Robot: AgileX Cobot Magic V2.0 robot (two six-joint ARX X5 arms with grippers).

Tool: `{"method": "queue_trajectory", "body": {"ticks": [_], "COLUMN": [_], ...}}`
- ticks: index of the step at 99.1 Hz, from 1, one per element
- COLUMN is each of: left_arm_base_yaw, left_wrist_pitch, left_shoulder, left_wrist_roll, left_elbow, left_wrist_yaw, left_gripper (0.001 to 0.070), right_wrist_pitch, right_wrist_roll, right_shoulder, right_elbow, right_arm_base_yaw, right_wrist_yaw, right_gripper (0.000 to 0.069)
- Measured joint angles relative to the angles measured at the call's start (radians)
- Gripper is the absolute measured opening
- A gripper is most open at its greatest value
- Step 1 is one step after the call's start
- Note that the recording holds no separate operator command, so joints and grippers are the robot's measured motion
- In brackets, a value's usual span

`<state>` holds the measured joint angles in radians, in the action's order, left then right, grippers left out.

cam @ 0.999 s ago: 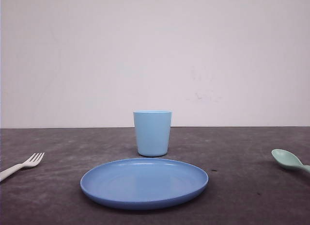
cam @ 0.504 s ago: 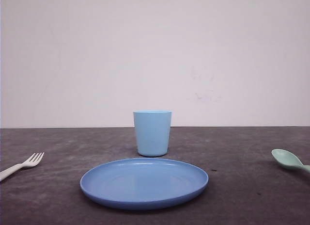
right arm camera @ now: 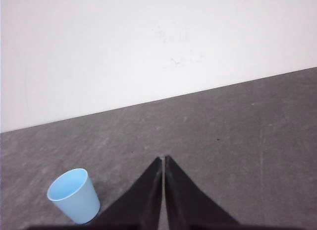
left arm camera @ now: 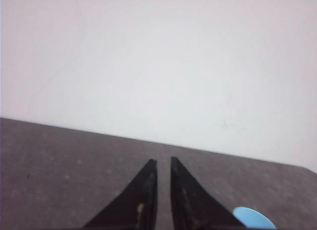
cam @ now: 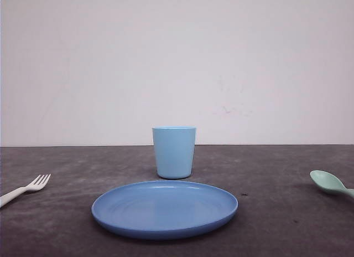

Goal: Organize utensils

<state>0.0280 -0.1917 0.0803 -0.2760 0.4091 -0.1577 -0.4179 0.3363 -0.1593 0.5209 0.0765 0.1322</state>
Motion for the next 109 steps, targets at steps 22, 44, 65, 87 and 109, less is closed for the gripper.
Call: {"method": "queue_trajectory", "body": {"ticks": [22,44,65,87,109], "left_arm_base_yaw": [0.000,0.000,0.006,0.016,0.016], "left_wrist_pitch": [-0.259,-0.423,-0.497,-0.501,-0.500], "left_shoulder": [0.157,0.368,0.578,0.756,0.814], "left_wrist_roll": [0.094,0.183,0.236,0.256,0.262], "left_elbow": [0.274,0.442,0.446,0.446,0.445], "left_wrist_yaw": [-0.002,-0.002,-0.002,0.001,0.001], "left_gripper": [0.0025,0.0025,0.0025,0.0025,0.0025], "right_wrist_pitch": [-0.187,-0.324,-0.396,-0.395,-0.395], "right_wrist_roll": [-0.077,-0.174,-0.229,-0.256,-0.266], "right_shoulder": [-0.220,-0.452,-0.667,-0.821,-0.870], "right_elbow": [0.265,0.386,0.386,0.386,0.386], "right_arm_base_yaw": [0.000,0.000,0.000,0.000,0.000], "right_wrist_yaw": [0.000,0.000,-0.003,-0.015,-0.049], "right_gripper": [0.0009,0.0009,0.0009,0.0009,0.0009]}}
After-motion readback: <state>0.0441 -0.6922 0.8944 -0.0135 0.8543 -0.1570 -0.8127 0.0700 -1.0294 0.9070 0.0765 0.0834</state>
